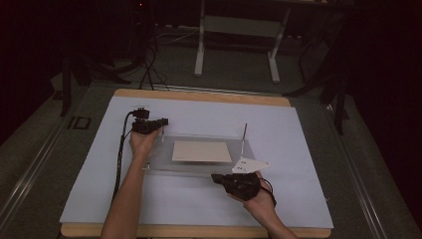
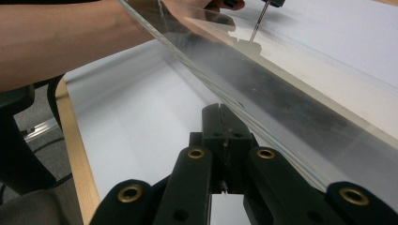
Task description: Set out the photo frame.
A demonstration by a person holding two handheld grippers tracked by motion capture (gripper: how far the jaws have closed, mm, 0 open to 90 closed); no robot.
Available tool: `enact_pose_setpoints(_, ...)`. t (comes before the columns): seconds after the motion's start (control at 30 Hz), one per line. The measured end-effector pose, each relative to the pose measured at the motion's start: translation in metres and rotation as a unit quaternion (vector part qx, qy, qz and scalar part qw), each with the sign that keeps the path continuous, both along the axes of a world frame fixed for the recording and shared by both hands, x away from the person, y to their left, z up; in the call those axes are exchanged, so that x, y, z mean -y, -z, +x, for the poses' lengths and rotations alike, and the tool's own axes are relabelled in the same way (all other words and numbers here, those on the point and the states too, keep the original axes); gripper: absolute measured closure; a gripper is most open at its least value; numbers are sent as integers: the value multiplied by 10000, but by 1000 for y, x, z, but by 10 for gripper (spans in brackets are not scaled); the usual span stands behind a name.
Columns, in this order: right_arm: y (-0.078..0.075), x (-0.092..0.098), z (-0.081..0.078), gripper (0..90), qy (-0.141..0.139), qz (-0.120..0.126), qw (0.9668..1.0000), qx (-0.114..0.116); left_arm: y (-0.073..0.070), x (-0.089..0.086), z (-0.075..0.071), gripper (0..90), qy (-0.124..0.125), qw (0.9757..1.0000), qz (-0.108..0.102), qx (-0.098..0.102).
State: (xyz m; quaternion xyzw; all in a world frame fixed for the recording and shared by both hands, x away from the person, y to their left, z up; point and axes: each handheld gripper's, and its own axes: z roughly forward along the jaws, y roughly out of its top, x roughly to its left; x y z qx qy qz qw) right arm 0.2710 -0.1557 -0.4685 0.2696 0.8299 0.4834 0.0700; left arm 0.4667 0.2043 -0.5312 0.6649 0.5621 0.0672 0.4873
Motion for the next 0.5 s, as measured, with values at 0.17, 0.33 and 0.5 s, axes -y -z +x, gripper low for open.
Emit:
enact_pose_setpoints(0.17, -2, 0, 1, 900, 18, 13, 10000, 4, -1, 1, 0, 819, 60, 9998, 159, 99)
enact_pose_setpoints(0.33, -3, 0, 2, 900, 12, -7, 10000, 5, -2, 1, -1, 789, 129, 9991, 323, 256)
enact_pose_setpoints(0.5, -5, 0, 2, 900, 24, 25, 10000, 13, -5, 2, -4, 733, 248, 9976, 547, 354)
